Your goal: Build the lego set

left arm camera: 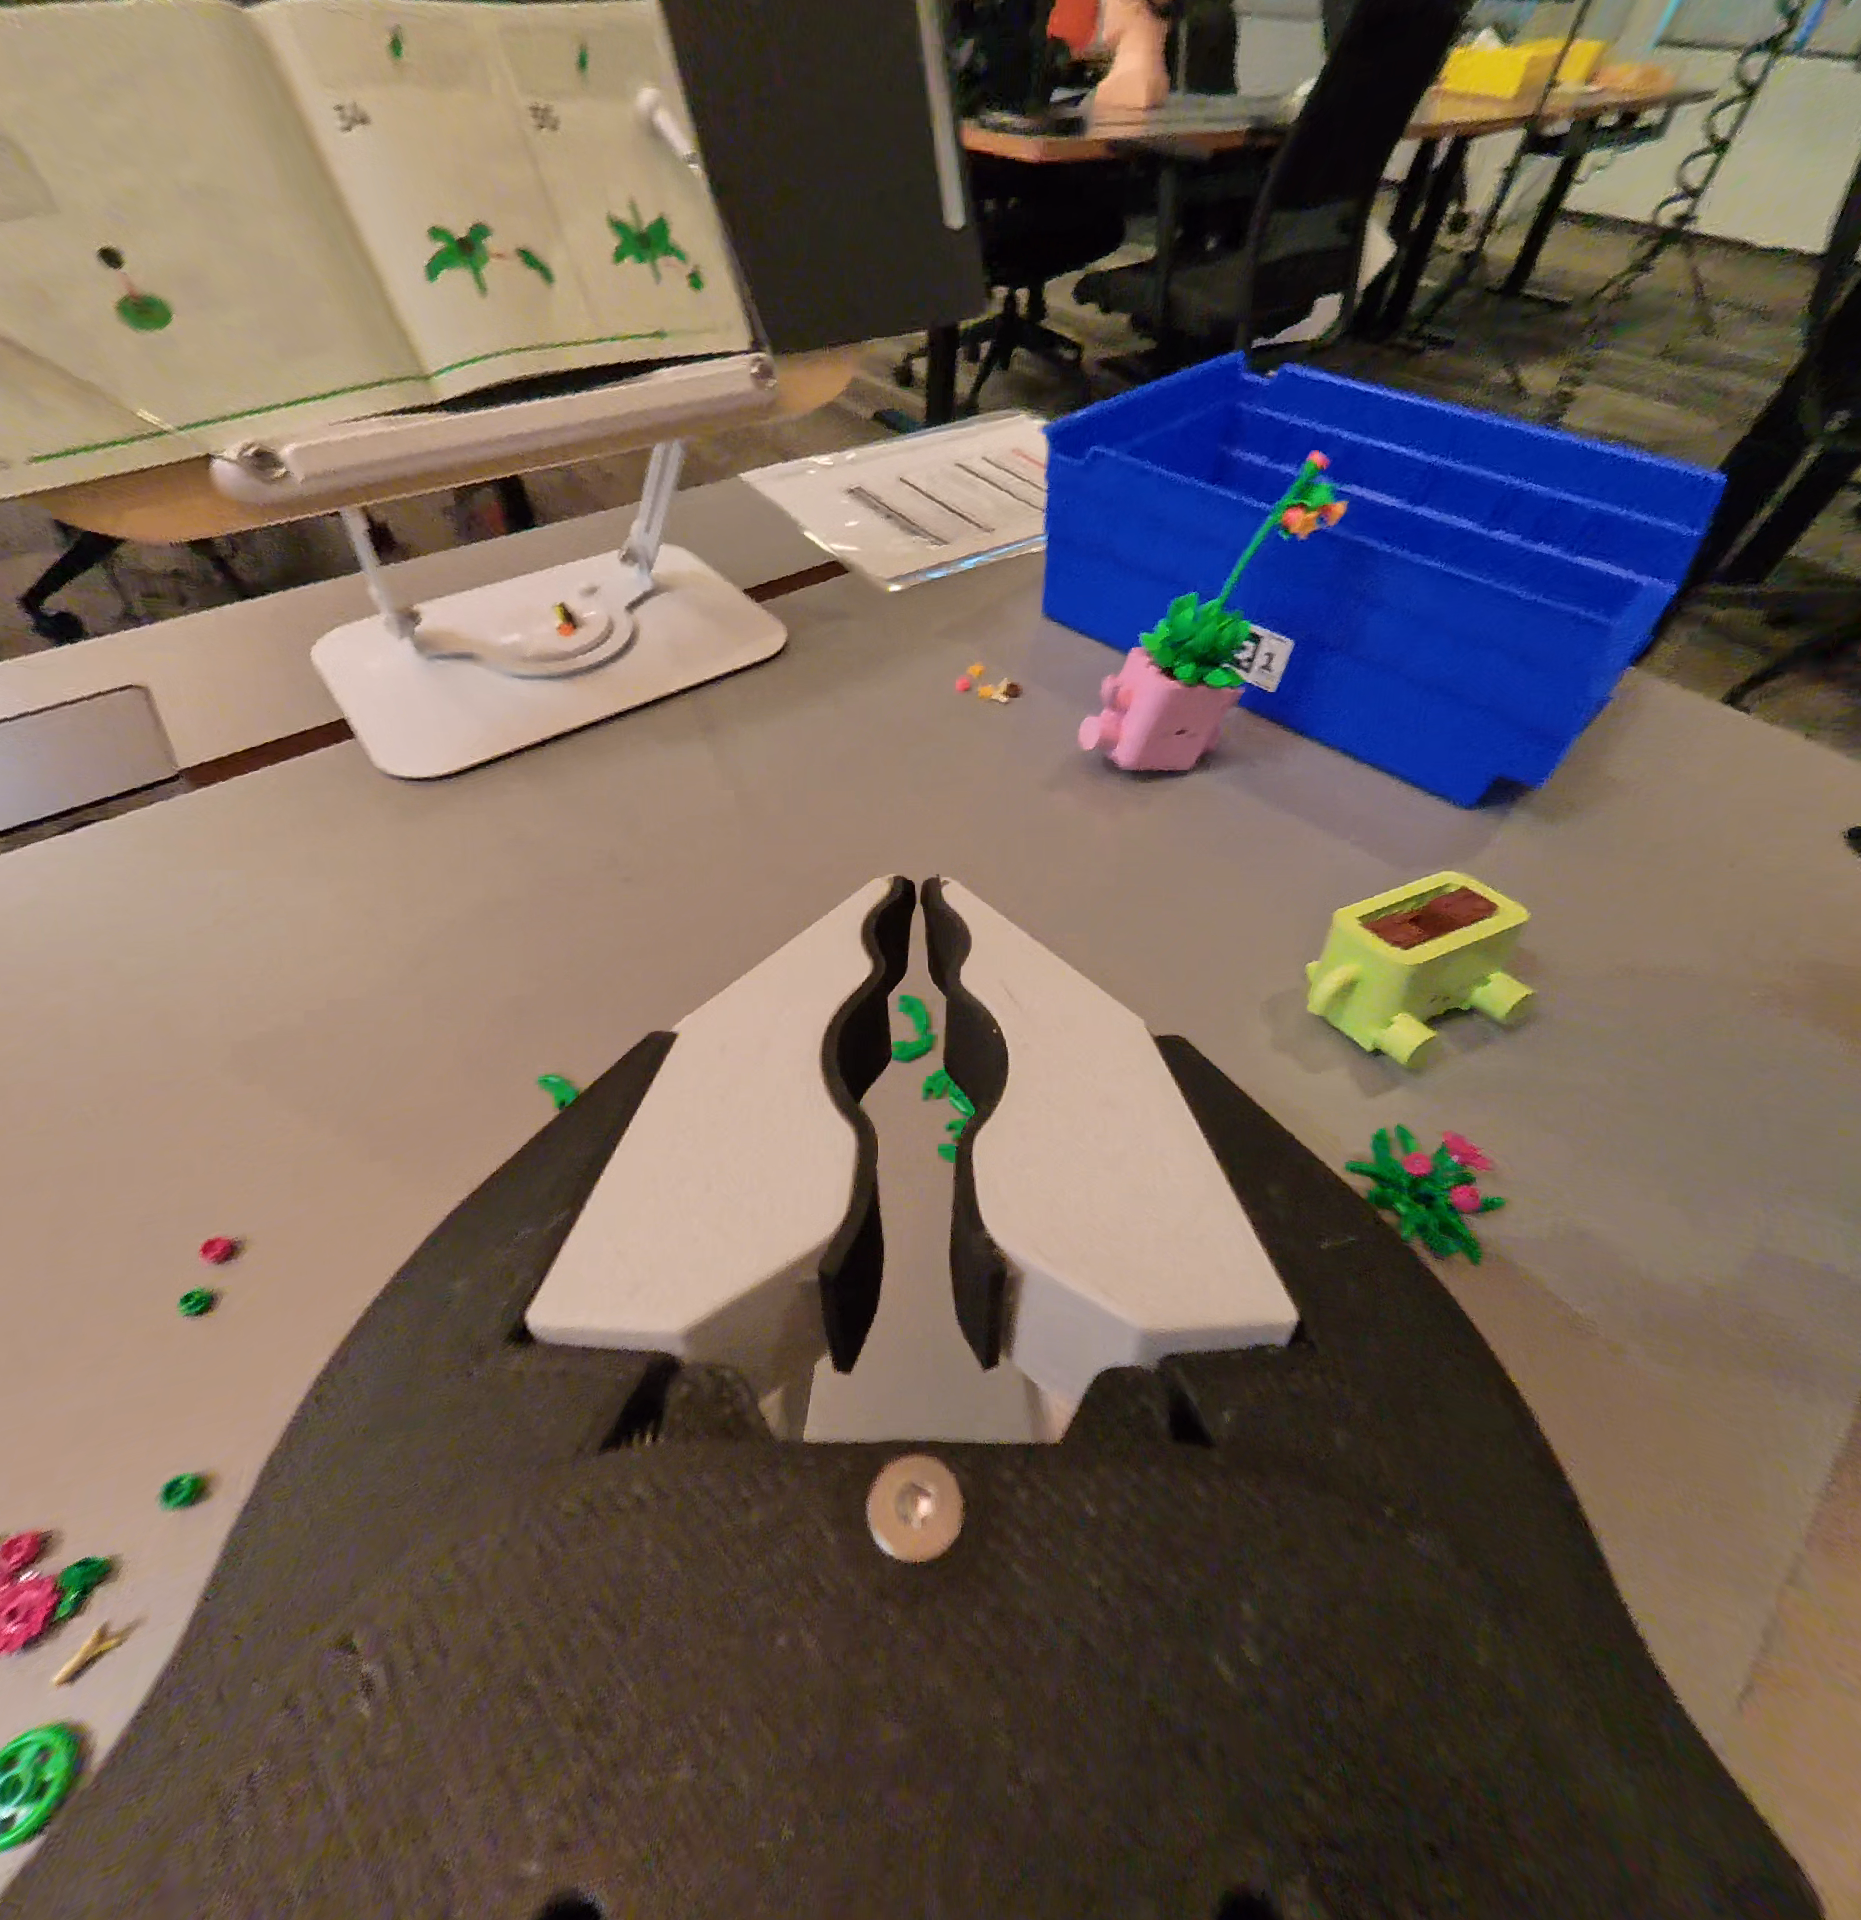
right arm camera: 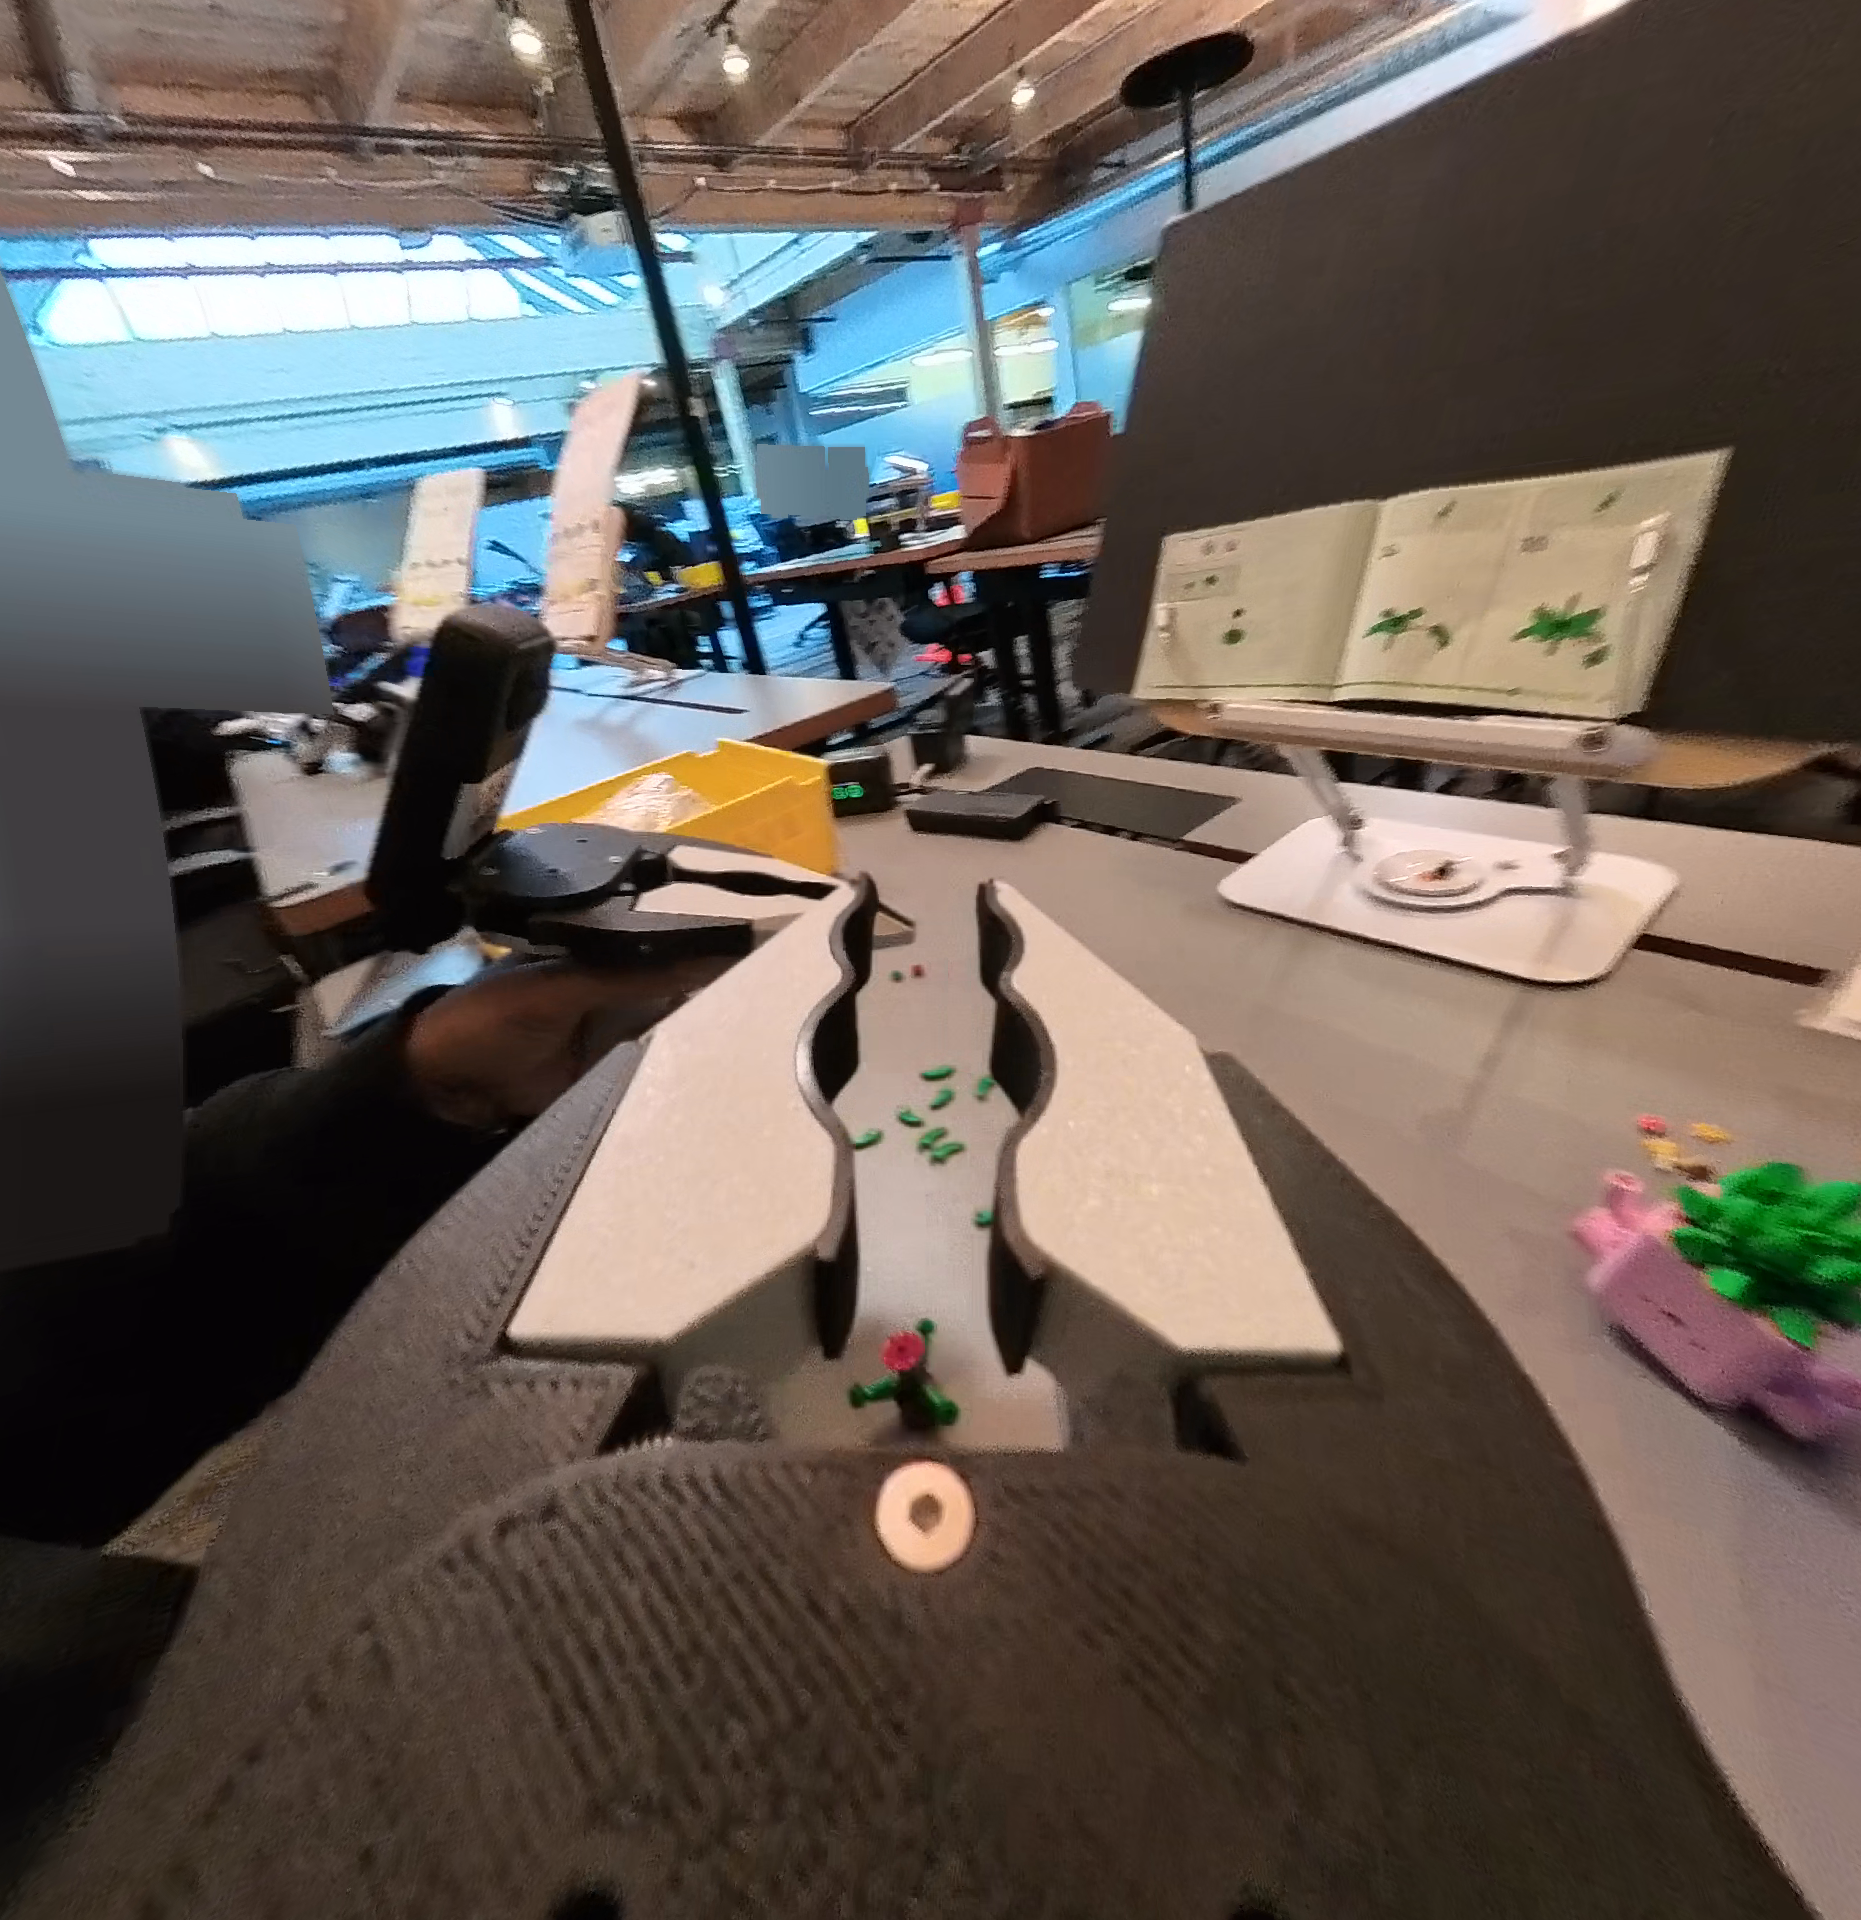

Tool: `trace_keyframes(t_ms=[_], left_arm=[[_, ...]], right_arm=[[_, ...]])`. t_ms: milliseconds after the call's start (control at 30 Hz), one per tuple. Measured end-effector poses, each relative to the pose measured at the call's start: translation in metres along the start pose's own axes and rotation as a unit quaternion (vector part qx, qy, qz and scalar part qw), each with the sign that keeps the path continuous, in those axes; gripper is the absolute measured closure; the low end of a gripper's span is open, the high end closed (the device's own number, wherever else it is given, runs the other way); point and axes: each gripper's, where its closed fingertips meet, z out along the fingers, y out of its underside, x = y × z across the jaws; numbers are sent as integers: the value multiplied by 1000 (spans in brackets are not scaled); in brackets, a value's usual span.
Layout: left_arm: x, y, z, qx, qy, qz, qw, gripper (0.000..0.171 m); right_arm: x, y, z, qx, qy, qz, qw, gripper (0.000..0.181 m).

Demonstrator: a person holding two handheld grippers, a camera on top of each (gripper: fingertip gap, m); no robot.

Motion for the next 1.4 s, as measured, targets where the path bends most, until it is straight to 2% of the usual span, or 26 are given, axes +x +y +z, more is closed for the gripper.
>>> trace_keyframes(t_ms=[133, 267, 367, 500, 600, 633, 733, 900, 967, 1067, 1200, 1300, 1400], left_arm=[[16, 12, -2, 6, 22, 26, 999, 171], [23, 38, -12, -4, 43, 25, 999, 171], [24, 51, -21, -5, 53, 0, 999, 170], [17, 73, -29, -19, 10, -22, 1000, 157], [16, 88, -36, -32, -20, -7, 999, 145], [16, 90, -38, -32, -25, -9, 999, 150], [15, 92, -46, -36, -21, -27, 999, 146], [-18, 82, -53, 8, -64, -70, 995, 136], [-25, 83, -49, 16, -73, -72, 995, 135], [-21, 81, -41, -6, -55, -35, 998, 129], [-6, 75, -49, 3, -30, -2, 1000, 131], [3, 85, -58, -1, -11, -4, 1000, 135], [8, 93, -69, -1, 1, -15, 1000, 138]], right_arm=[[4, 6, -27, -4, 62, -23, 998, 163], [7, 30, -41, -7, 94, 9, 996, 163], [-7, 57, -27, -20, 81, 42, 996, 162], [-58, 103, 13, -58, 11, 89, 994, 159], [-86, 121, 33, -90, -28, 71, 993, 157], [-88, 123, 36, -94, -31, 57, 993, 157], [-79, 129, 43, -97, -32, 38, 994, 157], [-88, 131, 50, -68, -104, 159, 979, 171], [-96, 135, 53, -58, -122, 174, 975, 174], [-96, 145, 66, -99, -113, 127, 980, 170], [-78, 144, 67, -131, -49, 31, 990, 165], [-76, 152, 50, -133, -45, 18, 990, 166], [-75, 169, 37, -143, -34, 42, 988, 167]])
